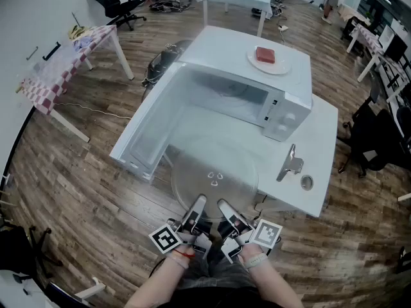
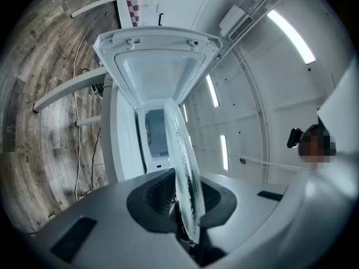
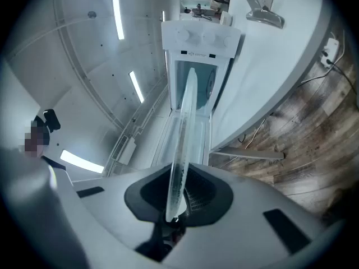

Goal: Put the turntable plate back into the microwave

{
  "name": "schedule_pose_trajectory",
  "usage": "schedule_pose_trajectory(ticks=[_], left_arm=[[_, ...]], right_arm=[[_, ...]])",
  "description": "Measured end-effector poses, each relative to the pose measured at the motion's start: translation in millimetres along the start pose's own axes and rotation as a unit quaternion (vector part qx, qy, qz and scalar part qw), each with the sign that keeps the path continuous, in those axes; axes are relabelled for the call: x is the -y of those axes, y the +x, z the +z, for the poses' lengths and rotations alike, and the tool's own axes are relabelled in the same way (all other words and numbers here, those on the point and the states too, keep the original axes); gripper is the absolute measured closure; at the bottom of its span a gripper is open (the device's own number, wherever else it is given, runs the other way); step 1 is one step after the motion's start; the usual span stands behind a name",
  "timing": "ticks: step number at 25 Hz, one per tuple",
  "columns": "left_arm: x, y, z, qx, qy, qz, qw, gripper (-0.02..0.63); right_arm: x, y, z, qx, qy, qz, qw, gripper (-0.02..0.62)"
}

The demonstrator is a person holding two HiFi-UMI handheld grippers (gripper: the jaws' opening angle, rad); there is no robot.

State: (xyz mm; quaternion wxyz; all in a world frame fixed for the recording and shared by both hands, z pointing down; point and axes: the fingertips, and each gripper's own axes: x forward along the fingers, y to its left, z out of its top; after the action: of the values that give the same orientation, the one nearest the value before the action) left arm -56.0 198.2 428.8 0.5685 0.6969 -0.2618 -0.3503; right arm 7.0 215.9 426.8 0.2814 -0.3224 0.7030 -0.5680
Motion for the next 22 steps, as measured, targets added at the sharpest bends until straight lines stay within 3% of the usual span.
schedule_pose_trajectory(ticks=[22], left_arm=[[-1, 8, -22, 0.005, 0.000, -0.007, 1.0000, 0.557]], right_arm=[[5, -19, 12, -0.003, -0.003, 0.007, 1.000, 0.546]])
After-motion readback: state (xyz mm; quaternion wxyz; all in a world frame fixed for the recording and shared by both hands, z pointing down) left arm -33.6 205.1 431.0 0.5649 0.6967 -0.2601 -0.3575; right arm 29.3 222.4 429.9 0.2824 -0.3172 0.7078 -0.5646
